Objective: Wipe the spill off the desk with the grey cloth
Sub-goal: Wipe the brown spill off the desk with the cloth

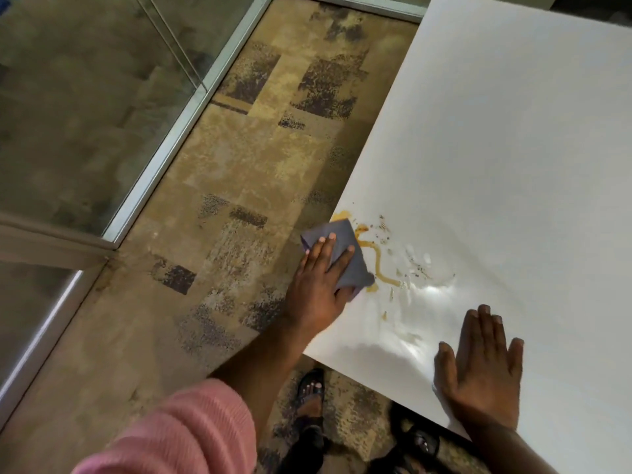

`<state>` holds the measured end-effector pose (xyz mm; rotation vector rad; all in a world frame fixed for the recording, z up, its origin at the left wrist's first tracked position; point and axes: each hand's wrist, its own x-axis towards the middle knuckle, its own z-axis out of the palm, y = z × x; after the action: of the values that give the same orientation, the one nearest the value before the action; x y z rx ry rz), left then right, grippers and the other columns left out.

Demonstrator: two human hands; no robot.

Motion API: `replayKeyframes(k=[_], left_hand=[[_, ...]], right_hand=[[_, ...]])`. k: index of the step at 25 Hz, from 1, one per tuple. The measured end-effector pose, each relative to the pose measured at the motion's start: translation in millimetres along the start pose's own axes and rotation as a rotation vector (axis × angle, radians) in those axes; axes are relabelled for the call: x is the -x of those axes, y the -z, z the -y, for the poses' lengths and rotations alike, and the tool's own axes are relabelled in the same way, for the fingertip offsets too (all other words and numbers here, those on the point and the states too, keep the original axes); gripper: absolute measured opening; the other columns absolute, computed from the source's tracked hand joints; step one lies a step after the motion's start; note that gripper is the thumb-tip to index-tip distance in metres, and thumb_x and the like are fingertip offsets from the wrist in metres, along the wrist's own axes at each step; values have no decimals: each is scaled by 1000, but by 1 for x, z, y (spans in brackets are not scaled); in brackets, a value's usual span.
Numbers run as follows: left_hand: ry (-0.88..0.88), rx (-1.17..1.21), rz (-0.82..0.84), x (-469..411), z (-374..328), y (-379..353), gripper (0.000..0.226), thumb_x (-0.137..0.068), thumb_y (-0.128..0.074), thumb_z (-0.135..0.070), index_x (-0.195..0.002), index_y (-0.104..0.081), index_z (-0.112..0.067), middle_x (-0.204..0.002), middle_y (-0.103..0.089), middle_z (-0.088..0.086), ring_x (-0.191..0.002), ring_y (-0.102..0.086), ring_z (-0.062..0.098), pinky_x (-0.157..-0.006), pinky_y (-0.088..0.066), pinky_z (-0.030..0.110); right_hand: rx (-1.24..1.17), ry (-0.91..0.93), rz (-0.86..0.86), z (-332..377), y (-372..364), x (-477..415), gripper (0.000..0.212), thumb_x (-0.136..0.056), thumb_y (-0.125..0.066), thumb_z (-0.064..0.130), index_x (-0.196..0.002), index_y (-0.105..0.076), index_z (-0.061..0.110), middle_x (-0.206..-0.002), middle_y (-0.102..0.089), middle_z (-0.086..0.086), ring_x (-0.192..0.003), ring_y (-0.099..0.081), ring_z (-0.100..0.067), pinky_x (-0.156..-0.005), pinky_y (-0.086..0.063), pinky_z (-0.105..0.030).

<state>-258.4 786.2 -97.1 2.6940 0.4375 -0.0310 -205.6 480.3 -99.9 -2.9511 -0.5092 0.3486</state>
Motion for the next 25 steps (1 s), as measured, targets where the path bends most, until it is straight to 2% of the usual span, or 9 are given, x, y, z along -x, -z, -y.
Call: replayKeyframes(k=[3, 9, 14, 17, 21, 25], left_hand=[[29, 30, -24, -42, -7, 5, 60, -101, -49, -42, -156, -41, -21, -167, -30, 11, -156, -23, 32, -125, -25, 52], [-1, 4, -14, 43, -9, -6, 58, -103, -40, -47, -156, -41, -24, -167, -27, 4, -157, -23, 27, -124, -30, 52], [-44, -123, 36, -62, -19, 7, 70, -99, -27, -59, -161, -29, -26, -170, -18, 14, -158, -16, 34, -126, -22, 52], [-28, -118, 7, -102, -30, 6, 72, -98, -20, -62, -160, -29, -27, -170, -17, 14, -158, -15, 33, -127, -18, 50], [-49, -59, -43, -69, -36, -5, 64, -102, -34, -54, -158, -36, -23, -168, -25, 12, -157, -20, 32, -126, -24, 52], [-71, -49, 8, -4, -43, -19, 63, -102, -44, -51, -159, -33, -26, -169, -22, 9, -158, -18, 31, -124, -29, 54]], right_hand=[[-37, -1, 3, 1, 4, 0, 78, -97, -32, 50, -164, -25, 9, -174, -17, -7, -162, -10, -24, -130, -4, -54], [-70, 22, -34, 1, 8, 1, 78, -97, -32, 49, -162, -29, 4, -172, -21, -11, -160, -17, -29, -127, -12, -62], [-34, 45, -37, -3, 2, 1, 78, -98, -33, 48, -161, -31, 2, -171, -25, -15, -159, -20, -32, -126, -13, -63], [-17, 59, -45, -6, 0, -1, 77, -98, -34, 48, -161, -31, 3, -171, -25, -15, -160, -19, -31, -127, -12, -62], [-10, 69, -57, -7, -3, 1, 77, -99, -33, 49, -162, -27, 5, -172, -22, -13, -161, -16, -29, -128, -11, -61], [-27, 57, -71, -9, -5, -1, 79, -98, -34, 50, -163, -27, 5, -172, -22, -13, -161, -17, -29, -127, -12, -62]])
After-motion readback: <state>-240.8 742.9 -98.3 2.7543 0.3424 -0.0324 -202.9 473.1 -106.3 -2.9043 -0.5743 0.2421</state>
